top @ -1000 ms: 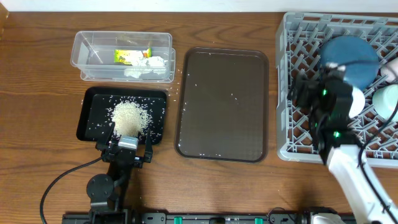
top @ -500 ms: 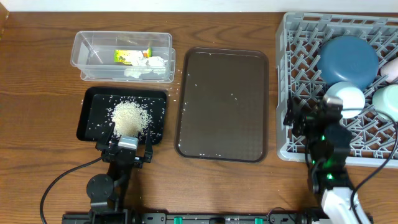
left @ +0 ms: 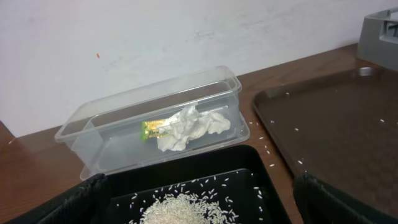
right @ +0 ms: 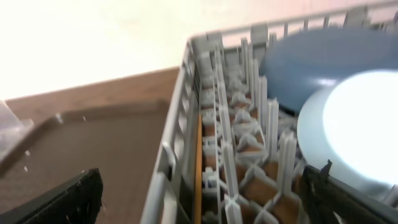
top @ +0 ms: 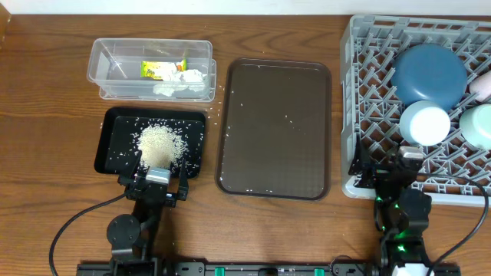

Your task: Sort waste into correct bins and load items into the dishwasher rack

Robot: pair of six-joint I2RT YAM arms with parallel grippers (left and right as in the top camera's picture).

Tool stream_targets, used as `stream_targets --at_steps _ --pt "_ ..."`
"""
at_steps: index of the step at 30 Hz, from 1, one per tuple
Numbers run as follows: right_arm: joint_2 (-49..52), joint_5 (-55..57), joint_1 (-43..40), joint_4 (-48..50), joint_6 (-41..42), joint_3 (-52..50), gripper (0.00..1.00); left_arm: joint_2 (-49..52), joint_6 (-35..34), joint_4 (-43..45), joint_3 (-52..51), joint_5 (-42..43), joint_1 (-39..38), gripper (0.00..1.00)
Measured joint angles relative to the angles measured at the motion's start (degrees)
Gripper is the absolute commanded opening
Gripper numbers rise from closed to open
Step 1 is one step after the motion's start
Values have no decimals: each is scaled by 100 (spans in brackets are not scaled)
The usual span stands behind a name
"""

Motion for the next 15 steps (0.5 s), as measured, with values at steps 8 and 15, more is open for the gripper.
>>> stream_targets --at_steps 8,15 --pt "-879 11 0 -992 0 0 99 0 0 0 0 0 0 95" --pt "-1884 35 0 -2531 0 0 99 0 2 0 0 0 0 95"
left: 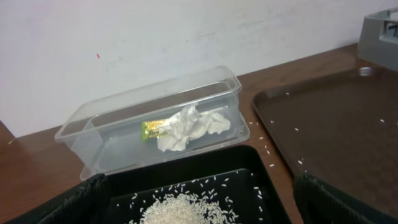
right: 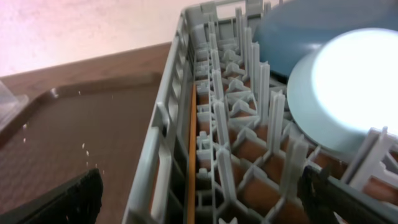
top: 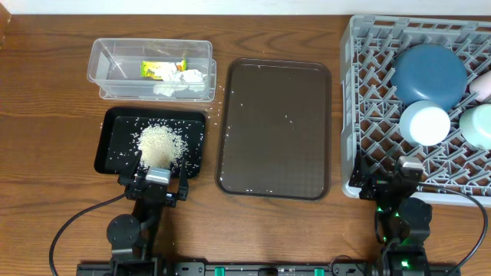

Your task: Sort waste into correct bins and load items into the dishwasher rack

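Note:
The grey dishwasher rack [top: 368, 92] stands at the right, holding a dark blue plate [top: 430, 75], a pale blue cup [top: 424, 123], a teal cup [top: 479, 124] and a pink item [top: 483, 83] at the edge. My right gripper [top: 399, 182] is open at the rack's near left corner, nothing between its fingers [right: 68, 202]. A clear bin [top: 151, 69] holds a green wrapper [left: 155, 129] and crumpled tissue [left: 189, 127]. A black tray [top: 115, 123] holds a heap of rice [top: 159, 143]. My left gripper [top: 157, 186] is open and empty at that tray's near edge.
A brown serving tray [top: 276, 126] lies in the middle with a few scattered rice grains on it. Loose grains also lie on the wooden table [top: 46, 115] between the trays. A white wall [left: 155, 37] rises behind the table.
My right gripper has drawn back a little toward the table's near edge; the rack's wall now fills more of its view. The left arm and all objects are unchanged.

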Robot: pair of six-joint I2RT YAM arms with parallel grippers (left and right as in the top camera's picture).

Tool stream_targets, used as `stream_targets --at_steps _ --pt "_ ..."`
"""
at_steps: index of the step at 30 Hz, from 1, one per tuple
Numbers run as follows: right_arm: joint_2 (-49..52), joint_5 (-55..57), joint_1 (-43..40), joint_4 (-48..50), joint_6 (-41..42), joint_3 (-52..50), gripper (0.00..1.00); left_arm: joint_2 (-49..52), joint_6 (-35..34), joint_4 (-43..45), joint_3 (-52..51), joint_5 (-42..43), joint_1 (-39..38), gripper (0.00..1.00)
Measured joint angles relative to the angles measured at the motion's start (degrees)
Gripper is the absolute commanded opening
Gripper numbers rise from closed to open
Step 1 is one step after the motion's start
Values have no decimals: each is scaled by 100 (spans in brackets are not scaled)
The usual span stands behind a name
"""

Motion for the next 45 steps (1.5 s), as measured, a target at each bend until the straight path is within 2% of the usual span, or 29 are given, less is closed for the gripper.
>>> stream_targets --at_steps 6,19,28,45 --pt "-632 129 0 -811 -20 0 99 2 -2 -2 0 0 0 95" --pt "-970 127 0 -831 -245 0 99 2 -2 0 0 0 0 95" --pt "-1884 120 0 -826 -260 0 99 0 -2 0 0 0 0 95" --pt "-1895 116 0 -828 -260 0 99 2 -2 0 0 0 0 95"
